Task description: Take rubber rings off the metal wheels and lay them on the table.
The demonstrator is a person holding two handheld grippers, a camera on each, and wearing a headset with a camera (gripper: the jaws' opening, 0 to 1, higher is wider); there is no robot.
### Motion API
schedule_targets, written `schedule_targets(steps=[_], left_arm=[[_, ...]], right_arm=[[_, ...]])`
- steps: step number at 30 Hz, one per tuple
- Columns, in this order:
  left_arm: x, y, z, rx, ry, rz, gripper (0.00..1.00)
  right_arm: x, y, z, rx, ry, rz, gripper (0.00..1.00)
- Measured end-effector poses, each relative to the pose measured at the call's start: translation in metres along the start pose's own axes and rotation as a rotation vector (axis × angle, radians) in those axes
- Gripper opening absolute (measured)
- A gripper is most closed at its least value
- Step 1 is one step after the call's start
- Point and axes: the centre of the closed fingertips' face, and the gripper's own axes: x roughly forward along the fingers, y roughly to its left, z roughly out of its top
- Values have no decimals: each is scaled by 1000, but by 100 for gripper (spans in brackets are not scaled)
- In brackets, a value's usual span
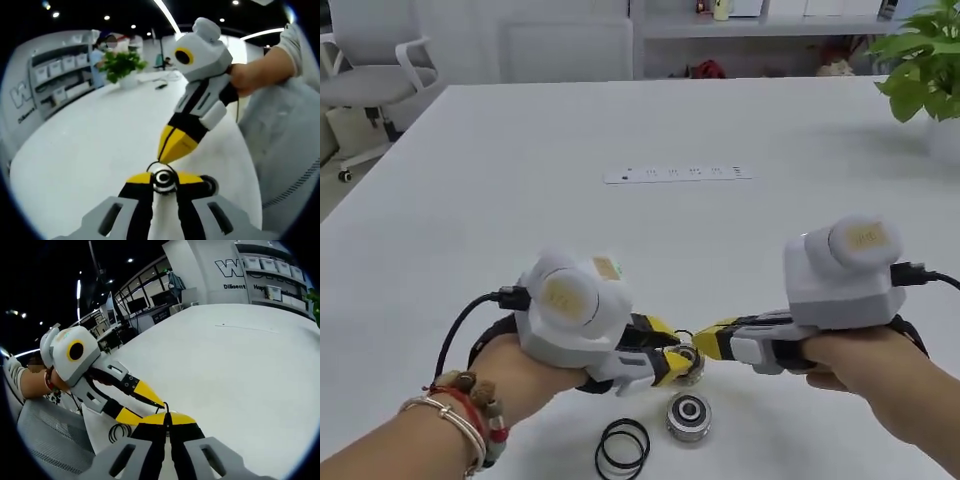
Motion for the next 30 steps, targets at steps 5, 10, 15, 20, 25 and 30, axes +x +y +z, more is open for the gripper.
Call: schedule_targets(steps=[5,10,15,20,25,30], left_arm=[[-15,8,16,-36,-40,6,23],[-29,12,30,-57,-86,22,33],[-47,13,37,-62,-100,33,45],[-70,6,40,-67,-116,35,54],[-95,-3,36,-58,-120,46,60],[-112,-11,26,-47,-106,68,65]], right_arm=[[-4,5,10,18,-34,13,0],[-4,14,13,8,-40,35,0],[-3,24,14,5,-42,70,0],[-3,38,16,20,-45,123,0],[-2,56,13,35,-29,193,0],[2,72,6,25,4,251,0]])
